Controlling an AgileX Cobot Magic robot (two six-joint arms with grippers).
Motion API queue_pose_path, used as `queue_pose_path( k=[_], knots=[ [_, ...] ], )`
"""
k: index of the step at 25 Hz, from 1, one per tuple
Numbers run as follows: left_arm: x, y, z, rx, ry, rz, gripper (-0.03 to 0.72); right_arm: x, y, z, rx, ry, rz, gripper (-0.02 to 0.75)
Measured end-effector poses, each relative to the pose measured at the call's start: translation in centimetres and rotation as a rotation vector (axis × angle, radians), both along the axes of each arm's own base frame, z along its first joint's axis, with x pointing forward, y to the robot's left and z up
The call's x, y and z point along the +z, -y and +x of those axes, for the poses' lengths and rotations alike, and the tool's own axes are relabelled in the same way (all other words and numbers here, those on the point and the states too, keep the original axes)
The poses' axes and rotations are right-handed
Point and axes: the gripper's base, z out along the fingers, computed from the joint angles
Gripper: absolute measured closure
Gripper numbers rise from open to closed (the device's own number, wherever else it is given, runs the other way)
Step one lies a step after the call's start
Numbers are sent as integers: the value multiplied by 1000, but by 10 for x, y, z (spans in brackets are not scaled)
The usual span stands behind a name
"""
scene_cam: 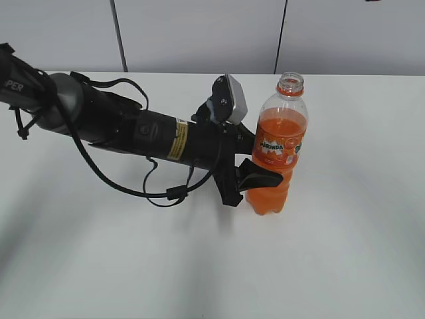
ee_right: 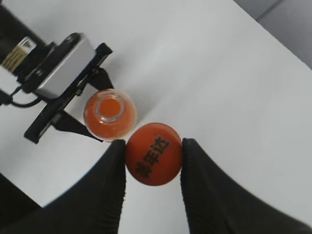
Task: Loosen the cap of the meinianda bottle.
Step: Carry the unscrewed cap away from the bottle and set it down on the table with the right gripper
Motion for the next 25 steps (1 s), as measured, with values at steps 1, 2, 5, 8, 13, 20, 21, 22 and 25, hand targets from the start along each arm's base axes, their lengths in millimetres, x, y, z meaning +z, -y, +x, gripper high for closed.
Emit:
queue_pose_path(
  k=[1,2,5,8,13,20,21,22,25],
  knots=[
    [0,0,0,0,0,0,286,2,2,-1,-60,-4,20,474],
    [0,0,0,0,0,0,286,3,5,-1,-132,-5,37,474],
    [0,0,0,0,0,0,286,8,14,-2,-246,19,46,474],
    [0,0,0,0,0,0,286,13,22,-5,-302,41,61,474],
    [0,0,0,0,0,0,286,26,53,-9,-410,80,92,474],
    [0,0,0,1,0,1,286,36,96,-14,-561,98,157,474],
    [0,0,0,1,0,1,286,36,100,-13,-575,100,155,474],
    [0,0,0,1,0,1,286,36,102,-13,-584,101,154,474],
    [0,0,0,1,0,1,286,30,106,-12,-596,84,145,474]
  ],
)
